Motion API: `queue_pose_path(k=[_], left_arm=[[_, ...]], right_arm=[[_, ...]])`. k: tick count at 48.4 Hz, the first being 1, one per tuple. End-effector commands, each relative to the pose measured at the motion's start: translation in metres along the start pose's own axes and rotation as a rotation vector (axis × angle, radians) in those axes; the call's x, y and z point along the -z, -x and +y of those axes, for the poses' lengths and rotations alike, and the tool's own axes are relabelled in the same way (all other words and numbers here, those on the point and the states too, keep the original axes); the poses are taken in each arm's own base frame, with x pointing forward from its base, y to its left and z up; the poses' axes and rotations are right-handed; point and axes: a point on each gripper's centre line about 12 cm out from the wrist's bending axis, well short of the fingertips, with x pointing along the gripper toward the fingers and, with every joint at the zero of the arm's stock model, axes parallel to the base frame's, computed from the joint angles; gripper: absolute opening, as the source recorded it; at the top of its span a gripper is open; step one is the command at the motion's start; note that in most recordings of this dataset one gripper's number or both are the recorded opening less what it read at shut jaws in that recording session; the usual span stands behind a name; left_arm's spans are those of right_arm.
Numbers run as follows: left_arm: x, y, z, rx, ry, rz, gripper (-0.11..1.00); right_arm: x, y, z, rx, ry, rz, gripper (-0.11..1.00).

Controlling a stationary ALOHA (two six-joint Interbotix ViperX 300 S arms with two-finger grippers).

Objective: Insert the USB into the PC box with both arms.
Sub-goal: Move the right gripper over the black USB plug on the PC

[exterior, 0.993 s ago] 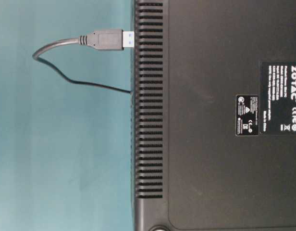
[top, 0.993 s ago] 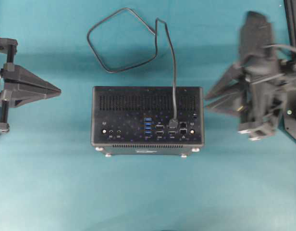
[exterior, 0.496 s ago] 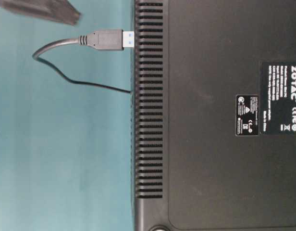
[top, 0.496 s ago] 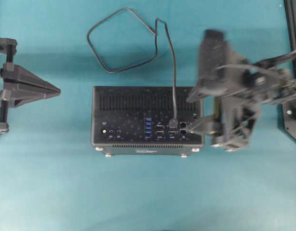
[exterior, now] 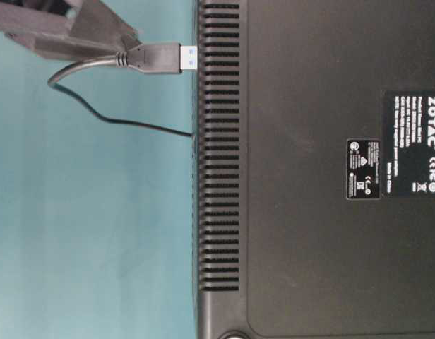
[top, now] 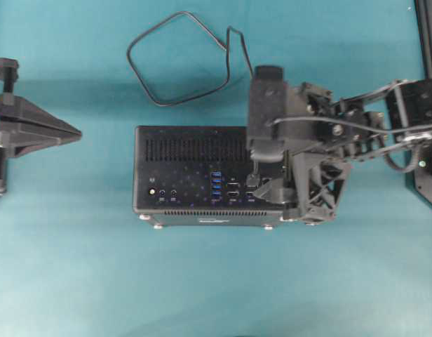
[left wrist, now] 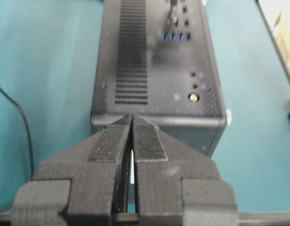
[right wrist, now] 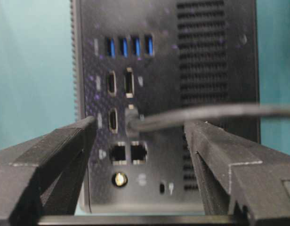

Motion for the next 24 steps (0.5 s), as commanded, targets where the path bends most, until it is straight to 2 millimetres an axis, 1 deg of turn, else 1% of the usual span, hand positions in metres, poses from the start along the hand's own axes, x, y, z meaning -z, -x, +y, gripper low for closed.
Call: queue_pose_path(k=[1, 7, 24], left_arm=[[-0.0036, 0.0018, -0.0003, 0.001, -0.002, -0.017, 0.0], [-0.0035, 0.0027, 0.0, 0.0, 0.002, -0.021, 0.0], [-0.0036, 0.0027, -0.0003, 0.002, 0.007, -0.023, 0.0]], right_arm=[[-0.0111, 0.0078, 0.0026, -0.009, 0.013, -0.039, 0.78], [-0.0114, 0.0037, 0.0024, -0.006, 0.016, -0.032, 0.78], [-0.011, 0.0013, 0.0029, -0.005, 0.017, -0.019, 0.77]])
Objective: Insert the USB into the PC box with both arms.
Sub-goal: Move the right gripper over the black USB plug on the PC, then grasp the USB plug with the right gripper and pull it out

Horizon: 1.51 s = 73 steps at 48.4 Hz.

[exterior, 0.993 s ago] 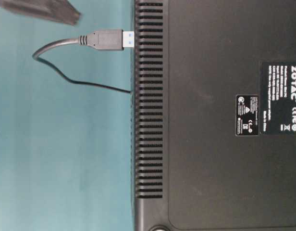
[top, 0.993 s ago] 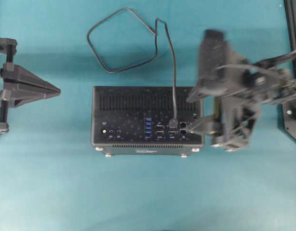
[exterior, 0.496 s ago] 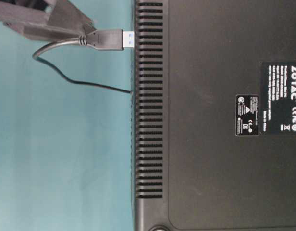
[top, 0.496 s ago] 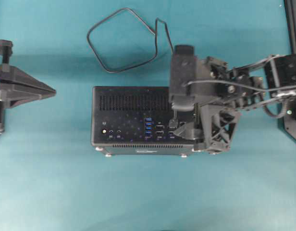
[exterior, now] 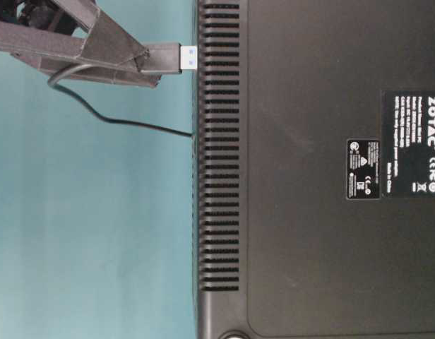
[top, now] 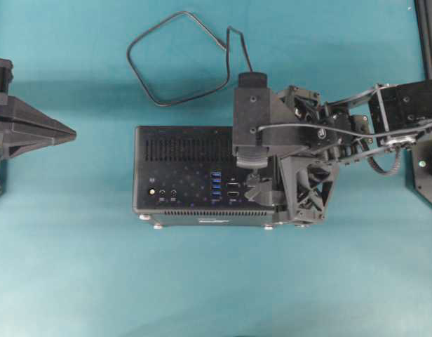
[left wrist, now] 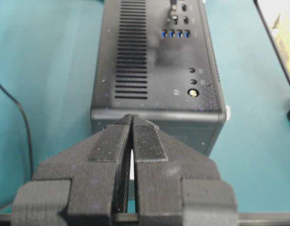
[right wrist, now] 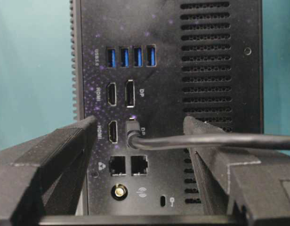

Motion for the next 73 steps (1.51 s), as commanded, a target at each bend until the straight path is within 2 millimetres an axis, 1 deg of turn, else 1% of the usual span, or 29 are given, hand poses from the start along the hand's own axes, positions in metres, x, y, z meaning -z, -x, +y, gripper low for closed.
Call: queue_pose_path(k=[1, 6, 18, 23, 30, 42, 51, 61, 68, 73], left_arm=[[-0.006, 0.0, 0.0, 0.0, 0.003, -0.02, 0.0], [-0.005, 0.0, 0.0, 0.002, 0.009, -0.017, 0.0], [-0.007, 0.0, 0.0, 0.0, 0.012, -0.021, 0.0], [-0.006, 0.0, 0.0, 0.0, 0.012, -0.018, 0.0], [-0.007, -0.001, 0.0, 0.002, 0.012, -0.02, 0.0], [-0.006, -0.001, 0.0, 0.0, 0.011, -0.017, 0.0], [-0.005, -0.001, 0.0, 0.002, 0.012, -0.014, 0.0], [-0.005, -0.001, 0.0, 0.0, 0.014, -0.014, 0.0], [-0.007, -0.001, 0.0, 0.002, 0.014, -0.02, 0.0], [-0.007, -0.001, 0.0, 0.0, 0.015, -0.02, 0.0]], right_arm=[[-0.008, 0.009, 0.003, -0.009, 0.014, -0.036, 0.77], [-0.009, 0.01, 0.002, -0.008, 0.012, -0.037, 0.74], [-0.008, 0.01, 0.001, -0.006, 0.01, -0.033, 0.5], [-0.006, 0.01, 0.0, -0.002, 0.008, -0.017, 0.44], [-0.004, 0.01, -0.001, 0.003, 0.007, 0.003, 0.42], [-0.007, 0.012, -0.001, -0.001, 0.005, -0.023, 0.39], [-0.008, 0.014, 0.0, -0.007, 0.0, -0.031, 0.31], [-0.008, 0.016, 0.0, -0.008, 0.0, -0.033, 0.18], [-0.016, 0.022, 0.0, -0.009, 0.003, -0.07, 0.14], [-0.023, 0.029, 0.001, 0.0, 0.017, -0.109, 0.13]])
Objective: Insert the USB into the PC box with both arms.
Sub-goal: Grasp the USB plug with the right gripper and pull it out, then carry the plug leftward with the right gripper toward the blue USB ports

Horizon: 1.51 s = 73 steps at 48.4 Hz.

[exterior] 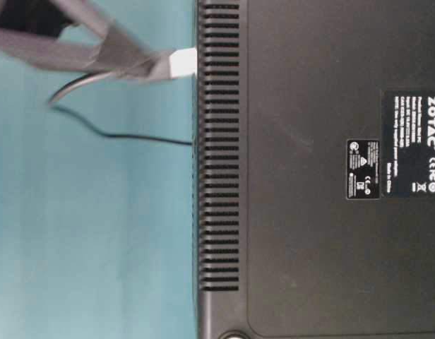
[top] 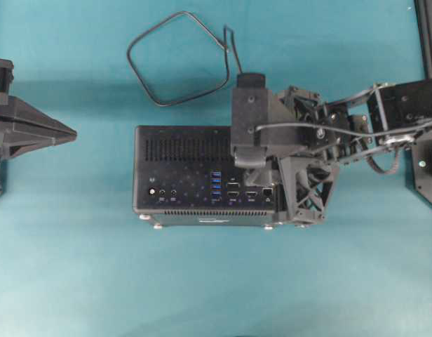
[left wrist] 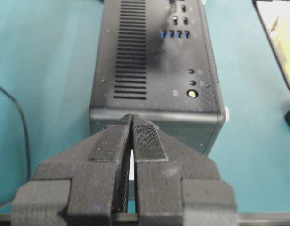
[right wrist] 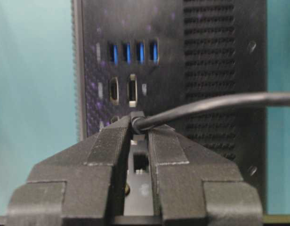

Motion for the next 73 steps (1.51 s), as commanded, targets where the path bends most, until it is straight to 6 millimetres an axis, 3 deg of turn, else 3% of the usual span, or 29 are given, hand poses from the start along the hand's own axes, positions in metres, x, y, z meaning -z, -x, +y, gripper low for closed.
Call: queue_pose_path(k=[1, 9, 33, 73], left_arm=[[-0.007, 0.0, 0.0, 0.0, -0.001, -0.021, 0.0], [-0.007, 0.0, -0.001, 0.002, -0.002, -0.021, 0.0], [-0.006, 0.001, 0.0, 0.001, 0.017, -0.021, 0.0], [-0.006, 0.0, 0.0, 0.001, 0.023, -0.02, 0.0]], right_arm=[[-0.014, 0.021, 0.003, -0.002, 0.024, -0.086, 0.13], [-0.019, 0.023, 0.002, 0.037, 0.067, -0.117, 0.13], [-0.017, 0.002, 0.0, 0.062, 0.134, -0.221, 0.13], [-0.007, -0.024, -0.003, 0.073, 0.146, -0.173, 0.13]])
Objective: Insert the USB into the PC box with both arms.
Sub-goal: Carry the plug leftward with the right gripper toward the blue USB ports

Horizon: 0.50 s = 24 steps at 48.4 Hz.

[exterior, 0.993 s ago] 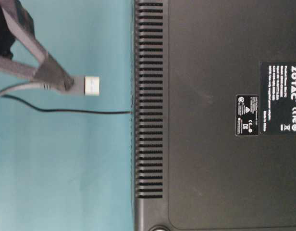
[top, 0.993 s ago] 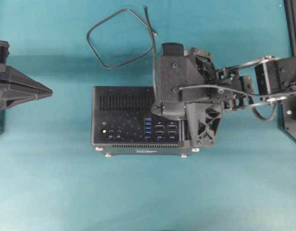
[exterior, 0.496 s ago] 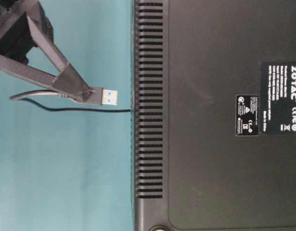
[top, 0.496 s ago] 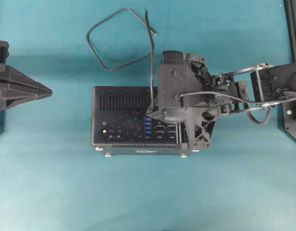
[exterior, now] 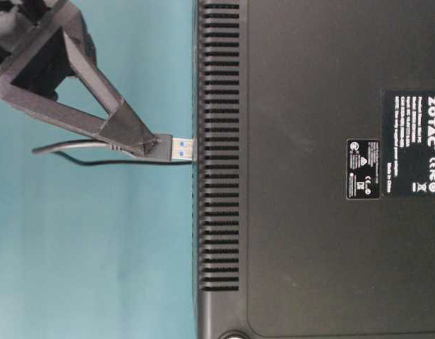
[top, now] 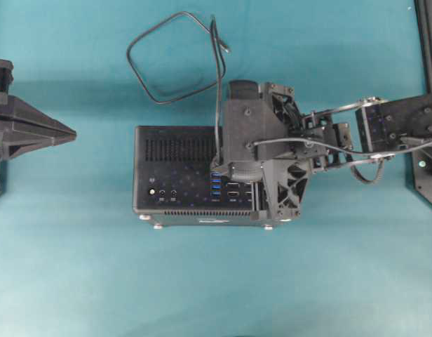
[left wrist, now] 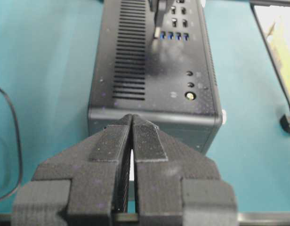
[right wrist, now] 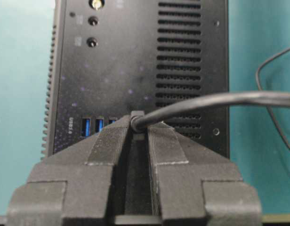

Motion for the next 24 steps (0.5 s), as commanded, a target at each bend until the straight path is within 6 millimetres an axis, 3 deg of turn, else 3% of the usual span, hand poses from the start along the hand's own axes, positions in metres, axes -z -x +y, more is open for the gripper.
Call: queue_pose_path(k=[1, 24], left_arm=[[-0.0054, -0.0003, -0.0003, 0.001, -0.003, -0.017, 0.0], [-0.0053, -0.0014, -0.0003, 0.001, 0.0, -0.014, 0.0]], right_arm=[[-0.0033, 0.0038, 0.0008, -0.002, 0.009, -0.016, 0.13], [0.0026, 0.0008, 0.005, -0.002, 0.02, 0.034, 0.13]])
